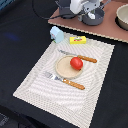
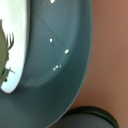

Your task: Interact with the objects in diverse but meaningful ways.

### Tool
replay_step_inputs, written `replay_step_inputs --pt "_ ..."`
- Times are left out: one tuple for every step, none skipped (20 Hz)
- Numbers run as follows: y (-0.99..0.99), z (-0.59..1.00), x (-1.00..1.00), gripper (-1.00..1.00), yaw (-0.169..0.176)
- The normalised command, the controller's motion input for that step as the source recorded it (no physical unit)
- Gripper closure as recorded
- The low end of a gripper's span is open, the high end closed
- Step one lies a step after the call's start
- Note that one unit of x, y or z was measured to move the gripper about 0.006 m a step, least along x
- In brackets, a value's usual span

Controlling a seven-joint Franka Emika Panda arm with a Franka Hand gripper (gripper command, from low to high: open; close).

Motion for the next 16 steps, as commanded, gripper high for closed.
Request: replay_step_inputs --pt "-0.22 -0.16 -0.36 -1.00 0.000" --pt "-0.21 -0.16 -0.37 -1.00 0.000" --pt "-0.22 -0.19 -0.37 -1.00 0.000" --pt "-0.21 -0.21 -0.37 -1.00 0.000" --pt "-0.21 -0.23 -0.37 -1.00 0.000" --pt "-0.22 -0.20 -0.39 -1.00 0.000" --pt "-0.20 -0.15 -0.40 -1.00 0.000" --pt "-0.18 -0.15 -0.39 -1.00 0.000" --pt "-0.17 -0.15 -0.39 -1.00 0.000" --pt "-0.15 -0.15 -0.38 -1.00 0.000" --pt "-0.16 -0.13 -0.39 -1.00 0.000" --pt "-0.15 -0.03 -0.35 -1.00 0.000" --pt "-0.13 0.00 -0.31 -1.00 0.000" --pt "-0.12 0.00 -0.33 -1.00 0.000" --pt "-0.12 0.00 -0.32 -1.00 0.000" --pt "-0.10 0.00 -0.30 1.00 0.000"
